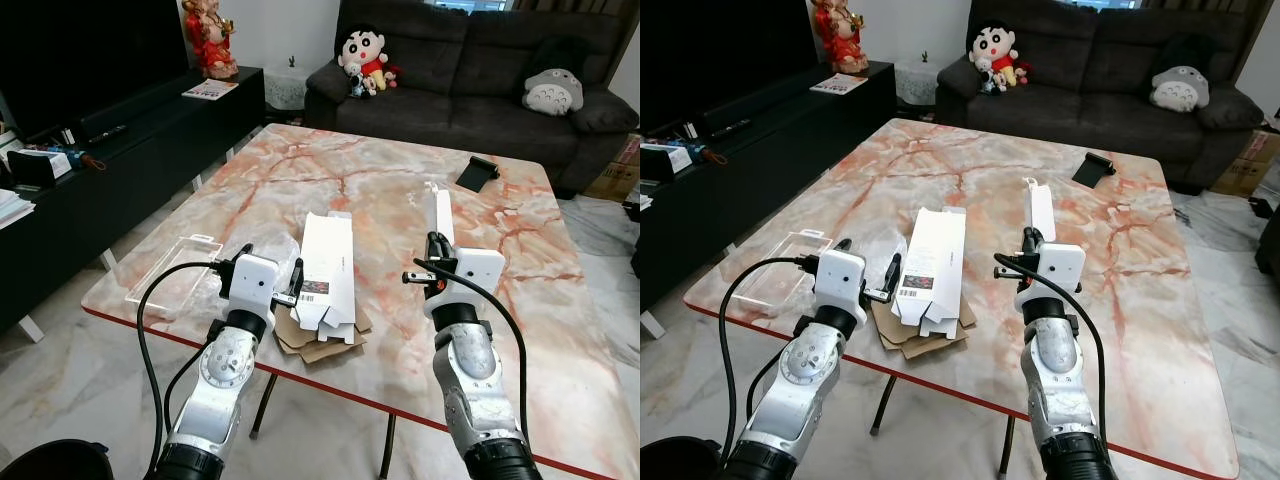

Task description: Picking trash to rubbish bin

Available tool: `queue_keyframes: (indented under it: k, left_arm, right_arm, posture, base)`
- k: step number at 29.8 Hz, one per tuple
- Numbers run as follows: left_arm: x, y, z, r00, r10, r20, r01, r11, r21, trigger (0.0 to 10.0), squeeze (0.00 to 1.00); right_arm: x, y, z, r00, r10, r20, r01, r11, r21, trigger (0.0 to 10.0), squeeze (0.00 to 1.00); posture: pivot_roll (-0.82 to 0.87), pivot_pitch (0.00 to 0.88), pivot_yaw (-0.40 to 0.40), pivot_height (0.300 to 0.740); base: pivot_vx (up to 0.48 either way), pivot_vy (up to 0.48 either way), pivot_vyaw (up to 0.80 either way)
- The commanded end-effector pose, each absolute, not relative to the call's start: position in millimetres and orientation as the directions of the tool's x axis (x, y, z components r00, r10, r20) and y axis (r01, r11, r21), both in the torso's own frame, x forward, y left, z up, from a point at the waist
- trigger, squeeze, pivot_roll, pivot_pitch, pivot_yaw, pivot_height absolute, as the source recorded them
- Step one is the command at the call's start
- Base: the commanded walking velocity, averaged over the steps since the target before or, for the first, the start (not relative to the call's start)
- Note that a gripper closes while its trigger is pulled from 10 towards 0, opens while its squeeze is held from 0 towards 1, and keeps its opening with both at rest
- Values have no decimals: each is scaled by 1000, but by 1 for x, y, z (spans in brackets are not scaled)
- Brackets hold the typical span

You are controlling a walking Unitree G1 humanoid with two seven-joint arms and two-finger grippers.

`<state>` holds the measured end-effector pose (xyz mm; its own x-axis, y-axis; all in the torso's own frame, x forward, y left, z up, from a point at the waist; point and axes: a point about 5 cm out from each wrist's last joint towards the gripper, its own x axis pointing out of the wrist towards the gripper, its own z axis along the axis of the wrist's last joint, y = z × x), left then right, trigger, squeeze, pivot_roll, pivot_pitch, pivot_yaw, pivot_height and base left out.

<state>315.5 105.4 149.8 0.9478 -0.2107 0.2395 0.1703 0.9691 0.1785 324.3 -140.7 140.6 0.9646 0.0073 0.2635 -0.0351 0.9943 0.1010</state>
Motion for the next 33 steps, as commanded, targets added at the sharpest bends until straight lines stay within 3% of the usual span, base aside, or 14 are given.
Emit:
queue_keyframes:
  k: [1, 33]
  left_arm:
    - [317, 104, 149, 950, -207, 232, 167, 969, 180, 10000, 0]
    - [321, 115, 156, 952, -146, 268, 105, 982, 158, 10000, 0]
  right_arm:
    - [323, -142, 145, 960, 4, 281, -39, 992, 116, 10000, 0]
    - [321, -146, 141, 967, 7, 254, -40, 991, 124, 10000, 0]
  posture:
    - [155, 22, -26, 740]
    - [151, 18, -23, 740]
  base:
    - [0, 0, 0]
    - [0, 0, 0]
